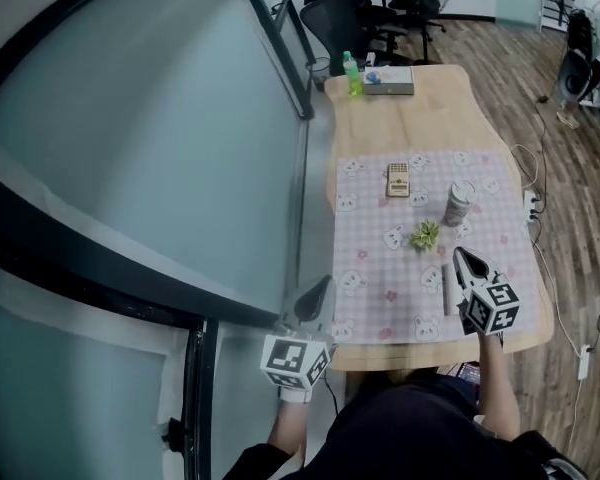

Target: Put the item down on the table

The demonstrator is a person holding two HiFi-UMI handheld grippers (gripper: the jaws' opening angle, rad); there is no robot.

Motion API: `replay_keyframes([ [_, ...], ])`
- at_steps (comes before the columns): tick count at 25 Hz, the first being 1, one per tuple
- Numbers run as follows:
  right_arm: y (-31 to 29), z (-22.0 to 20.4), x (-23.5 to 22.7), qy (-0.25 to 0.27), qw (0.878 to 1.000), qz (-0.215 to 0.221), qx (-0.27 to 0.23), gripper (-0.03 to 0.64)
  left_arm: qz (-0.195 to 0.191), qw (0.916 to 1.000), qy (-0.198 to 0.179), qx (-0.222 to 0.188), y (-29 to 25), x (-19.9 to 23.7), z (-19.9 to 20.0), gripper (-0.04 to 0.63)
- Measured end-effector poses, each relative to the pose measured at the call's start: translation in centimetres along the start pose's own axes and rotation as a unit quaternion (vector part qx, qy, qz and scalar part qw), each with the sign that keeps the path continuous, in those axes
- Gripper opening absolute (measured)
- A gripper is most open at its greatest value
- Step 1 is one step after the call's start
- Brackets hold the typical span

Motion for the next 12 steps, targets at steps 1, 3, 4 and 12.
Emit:
replay_keyframes([
  [1, 1.3, 2.1, 0.6, 0.015, 1.000, 0.009, -0.026, 0.014, 0.002, 1.0000, -0.007, -0.002, -0.2, -0.2, 0.3, 0.000],
  [3, 4.2, 5.7, 2.0, 0.041, 0.996, 0.024, -0.080, 0.014, 0.007, 0.9997, -0.022, -0.011, -0.5, -0.6, 0.9, -0.001],
  [4, 5.6, 7.1, 2.7, 0.054, 0.992, 0.030, -0.107, 0.014, 0.007, 0.9994, -0.026, -0.021, -0.6, -0.8, 1.3, 0.000],
  [12, 8.3, 7.9, 3.0, 0.072, 0.985, 0.006, -0.156, 0.014, -0.018, 0.9970, 0.036, -0.067, -0.3, -2.1, 1.6, -0.002],
])
Point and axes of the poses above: the fingertips, and each gripper's own axes: y backward along the fingers, x to its left, z out of its top, the point moved 3 cm from there along y, backward along the fingers, and after that the axes turned 2 degrees about y, right-handed, at the moved point
